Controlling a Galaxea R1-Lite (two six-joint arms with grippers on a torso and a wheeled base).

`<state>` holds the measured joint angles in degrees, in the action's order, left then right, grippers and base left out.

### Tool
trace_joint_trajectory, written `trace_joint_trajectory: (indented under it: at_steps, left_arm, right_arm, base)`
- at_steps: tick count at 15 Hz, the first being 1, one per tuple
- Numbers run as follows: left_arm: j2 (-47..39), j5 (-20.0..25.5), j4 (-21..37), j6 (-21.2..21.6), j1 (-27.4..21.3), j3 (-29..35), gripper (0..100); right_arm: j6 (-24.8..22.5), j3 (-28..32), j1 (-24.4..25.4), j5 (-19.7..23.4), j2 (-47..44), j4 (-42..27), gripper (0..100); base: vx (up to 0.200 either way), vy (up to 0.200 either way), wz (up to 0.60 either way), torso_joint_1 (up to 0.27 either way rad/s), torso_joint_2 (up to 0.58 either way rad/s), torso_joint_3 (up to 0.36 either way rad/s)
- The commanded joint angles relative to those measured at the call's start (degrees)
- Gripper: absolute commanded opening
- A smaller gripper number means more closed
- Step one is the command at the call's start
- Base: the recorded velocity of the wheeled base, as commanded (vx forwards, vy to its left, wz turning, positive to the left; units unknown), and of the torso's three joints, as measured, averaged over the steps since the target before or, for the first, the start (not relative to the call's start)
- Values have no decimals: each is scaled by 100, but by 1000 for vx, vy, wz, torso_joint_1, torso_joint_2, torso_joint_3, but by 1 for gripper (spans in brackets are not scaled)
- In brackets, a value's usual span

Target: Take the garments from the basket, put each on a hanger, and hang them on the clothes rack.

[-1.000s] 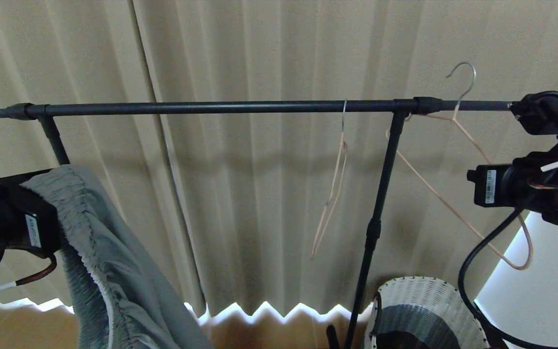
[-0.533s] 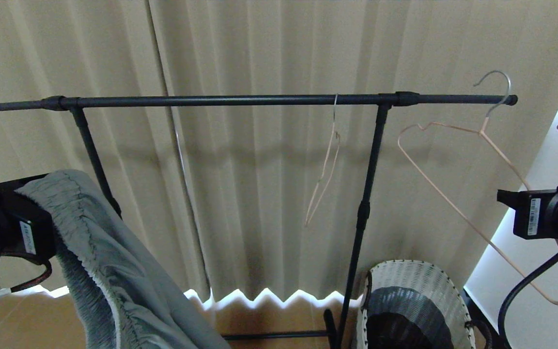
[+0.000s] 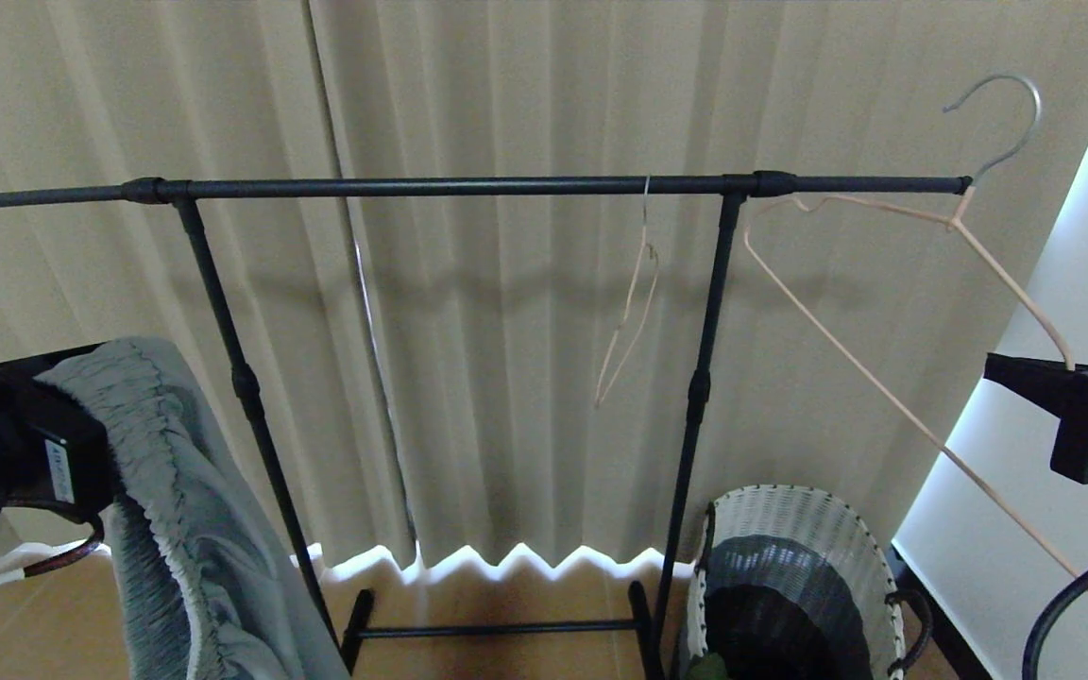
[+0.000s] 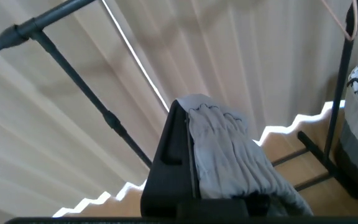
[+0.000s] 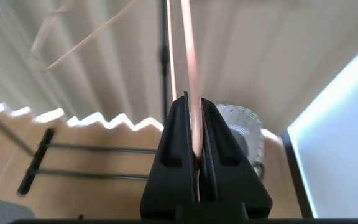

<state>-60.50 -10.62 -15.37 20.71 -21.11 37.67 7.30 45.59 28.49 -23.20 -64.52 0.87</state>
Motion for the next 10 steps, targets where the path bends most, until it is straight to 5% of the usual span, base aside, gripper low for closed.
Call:
trace_joint_trajectory:
  at_steps: [1, 3, 6, 10]
  left_arm:
    - [-93, -2, -1, 38, -24, 100, 0]
    - [-454, -10, -1, 135, -33, 338, 0]
    - [-1236, -142, 8, -67, -226, 988, 0]
    - [-2097, -933, 8, -542, -288, 1823, 0]
  right_arm:
    - [-18, 2, 394, 149, 212, 1, 0]
    - [-10, -50, 508, 896, 221, 124, 0]
    - [-71, -560, 508, 2294, 54, 1249, 0]
    - [-62, -991, 693, 3041, -25, 1504, 0]
  base:
    - [0, 0, 0, 0, 0, 0]
    - [0, 0, 0, 0, 0, 0]
    - [0, 0, 0, 0, 0, 0]
    - [0, 0, 0, 0, 0, 0]
